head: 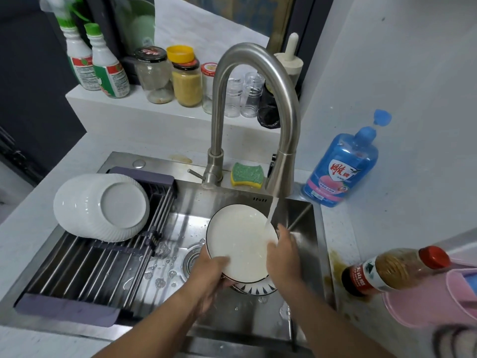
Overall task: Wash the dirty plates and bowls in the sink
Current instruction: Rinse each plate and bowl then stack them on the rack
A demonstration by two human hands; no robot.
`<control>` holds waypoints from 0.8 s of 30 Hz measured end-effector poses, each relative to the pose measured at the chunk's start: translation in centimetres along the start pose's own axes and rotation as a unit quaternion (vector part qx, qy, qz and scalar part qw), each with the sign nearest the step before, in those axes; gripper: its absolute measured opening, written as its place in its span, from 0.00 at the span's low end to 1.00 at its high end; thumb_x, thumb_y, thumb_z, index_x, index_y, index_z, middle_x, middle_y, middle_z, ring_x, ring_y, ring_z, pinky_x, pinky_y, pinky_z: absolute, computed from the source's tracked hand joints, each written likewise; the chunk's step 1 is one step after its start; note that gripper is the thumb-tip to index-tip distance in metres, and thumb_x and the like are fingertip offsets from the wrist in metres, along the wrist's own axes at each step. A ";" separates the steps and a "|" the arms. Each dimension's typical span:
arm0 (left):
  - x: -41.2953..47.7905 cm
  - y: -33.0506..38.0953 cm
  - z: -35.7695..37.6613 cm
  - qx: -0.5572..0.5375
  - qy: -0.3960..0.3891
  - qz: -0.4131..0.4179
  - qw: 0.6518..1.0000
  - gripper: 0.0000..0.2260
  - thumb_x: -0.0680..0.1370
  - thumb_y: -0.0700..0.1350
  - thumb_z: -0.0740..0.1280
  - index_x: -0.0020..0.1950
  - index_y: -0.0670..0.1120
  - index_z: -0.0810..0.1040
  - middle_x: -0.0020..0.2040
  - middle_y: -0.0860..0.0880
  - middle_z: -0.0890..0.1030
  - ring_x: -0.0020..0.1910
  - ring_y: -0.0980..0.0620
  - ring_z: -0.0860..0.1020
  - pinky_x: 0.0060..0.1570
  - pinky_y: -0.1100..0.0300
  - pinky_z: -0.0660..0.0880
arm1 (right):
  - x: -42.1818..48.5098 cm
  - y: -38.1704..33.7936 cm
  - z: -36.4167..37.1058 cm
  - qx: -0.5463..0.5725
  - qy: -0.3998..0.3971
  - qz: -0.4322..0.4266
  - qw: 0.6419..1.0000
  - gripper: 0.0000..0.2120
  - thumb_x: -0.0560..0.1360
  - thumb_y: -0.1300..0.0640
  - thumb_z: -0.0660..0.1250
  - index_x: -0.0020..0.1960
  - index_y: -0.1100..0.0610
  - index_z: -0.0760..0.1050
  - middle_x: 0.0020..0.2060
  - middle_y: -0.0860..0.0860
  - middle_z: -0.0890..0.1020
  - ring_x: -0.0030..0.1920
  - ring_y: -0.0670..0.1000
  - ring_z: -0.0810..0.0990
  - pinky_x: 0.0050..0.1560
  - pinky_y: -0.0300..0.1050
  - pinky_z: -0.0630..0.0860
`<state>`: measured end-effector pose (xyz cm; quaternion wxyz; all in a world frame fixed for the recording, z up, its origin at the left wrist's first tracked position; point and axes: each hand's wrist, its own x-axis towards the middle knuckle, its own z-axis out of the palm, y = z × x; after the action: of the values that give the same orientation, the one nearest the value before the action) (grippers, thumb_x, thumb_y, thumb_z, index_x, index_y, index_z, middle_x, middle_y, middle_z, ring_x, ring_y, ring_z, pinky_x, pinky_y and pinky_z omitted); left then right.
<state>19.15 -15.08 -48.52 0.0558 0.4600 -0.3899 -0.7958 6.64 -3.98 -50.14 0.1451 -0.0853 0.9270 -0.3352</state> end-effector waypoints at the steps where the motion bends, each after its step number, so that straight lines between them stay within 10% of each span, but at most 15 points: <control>1: 0.1 0.3 -0.1 -0.005 -0.003 -0.008 1.000 0.15 0.82 0.37 0.64 0.66 0.51 0.74 0.61 0.44 0.83 0.59 0.39 0.81 0.52 0.32 0.80 | 0.3 -0.1 -0.3 -0.083 0.010 -0.057 0.995 0.24 0.82 0.62 0.60 0.77 0.57 0.65 0.71 0.55 0.71 0.71 0.57 0.71 0.67 0.49 0.70; 7: -0.8 1.5 1.3 -0.037 -0.043 -0.034 0.998 0.18 0.84 0.58 0.61 0.67 0.49 0.74 0.53 0.45 0.87 0.52 0.42 0.86 0.45 0.40 0.83 | 0.3 -2.1 -0.1 -0.284 -0.074 -0.186 0.938 0.30 0.85 0.44 0.49 0.83 0.55 0.52 0.83 0.55 0.49 0.82 0.53 0.44 0.80 0.54 0.37; 11: -1.3 1.9 1.9 -0.015 -0.087 -0.048 0.995 0.22 0.84 0.62 0.55 0.68 0.50 0.75 0.53 0.46 0.87 0.51 0.44 0.86 0.45 0.43 0.84 | -0.4 -3.3 0.5 -0.233 -0.185 -0.223 0.928 0.28 0.86 0.43 0.45 0.83 0.52 0.49 0.83 0.50 0.43 0.82 0.48 0.40 0.80 0.54 0.39; 17: 0.5 3.1 0.6 0.022 -0.097 -0.060 0.993 0.35 0.79 0.71 0.51 0.70 0.46 0.77 0.59 0.43 0.85 0.57 0.45 0.85 0.47 0.47 0.84 | -2.6 -2.9 -1.1 -0.171 -0.319 -0.355 0.862 0.24 0.86 0.48 0.45 0.82 0.44 0.53 0.82 0.43 0.53 0.81 0.43 0.47 0.80 0.48 0.43; 24: 1.0 4.0 -1.0 0.057 -0.079 -0.049 0.994 0.29 0.79 0.71 0.53 0.69 0.54 0.75 0.58 0.48 0.86 0.57 0.45 0.85 0.47 0.41 0.83 | -2.4 1.3 -4.0 -0.315 -0.183 -0.326 0.873 0.32 0.83 0.39 0.36 0.77 0.51 0.66 0.76 0.46 0.69 0.77 0.45 0.63 0.80 0.53 0.40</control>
<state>18.27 -18.90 -46.80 -0.0405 0.4167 -0.4153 -0.8076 7.55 0.06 -47.55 0.1599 -0.4835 0.8600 -0.0326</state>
